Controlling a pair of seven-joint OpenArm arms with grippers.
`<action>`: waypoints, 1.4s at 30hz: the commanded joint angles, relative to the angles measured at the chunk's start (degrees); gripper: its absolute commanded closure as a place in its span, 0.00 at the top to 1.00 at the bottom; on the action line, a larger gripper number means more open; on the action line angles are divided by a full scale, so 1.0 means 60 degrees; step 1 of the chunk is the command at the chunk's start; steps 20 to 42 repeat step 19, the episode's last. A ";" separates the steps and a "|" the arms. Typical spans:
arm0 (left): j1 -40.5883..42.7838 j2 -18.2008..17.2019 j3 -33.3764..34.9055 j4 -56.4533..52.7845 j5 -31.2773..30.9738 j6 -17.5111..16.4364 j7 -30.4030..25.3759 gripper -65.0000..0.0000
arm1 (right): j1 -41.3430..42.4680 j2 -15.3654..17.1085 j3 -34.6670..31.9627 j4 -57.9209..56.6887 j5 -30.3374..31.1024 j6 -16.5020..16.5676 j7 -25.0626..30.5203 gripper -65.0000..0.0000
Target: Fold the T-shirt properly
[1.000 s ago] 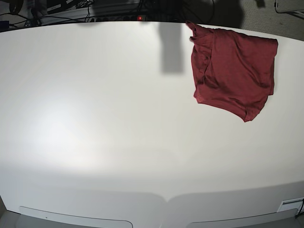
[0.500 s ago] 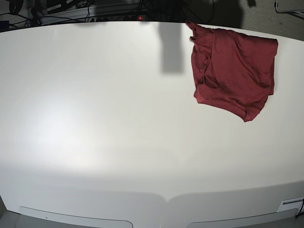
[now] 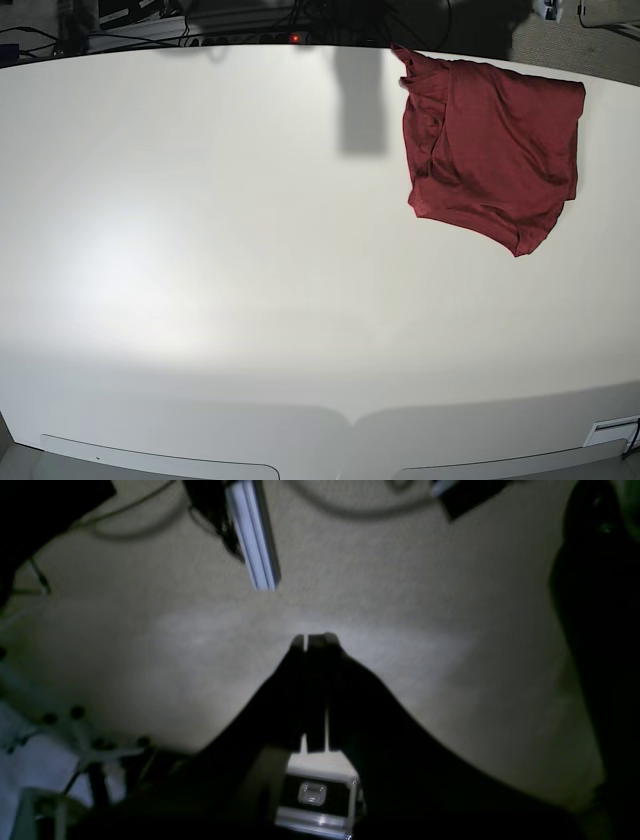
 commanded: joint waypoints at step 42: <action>-0.0386 0.1249 0.0474 -0.0495 -0.0197 0.0780 -0.0153 0.00 | 0.0659 -0.0448 0.0022 -0.0240 -0.0525 -0.0364 0.0656 0.00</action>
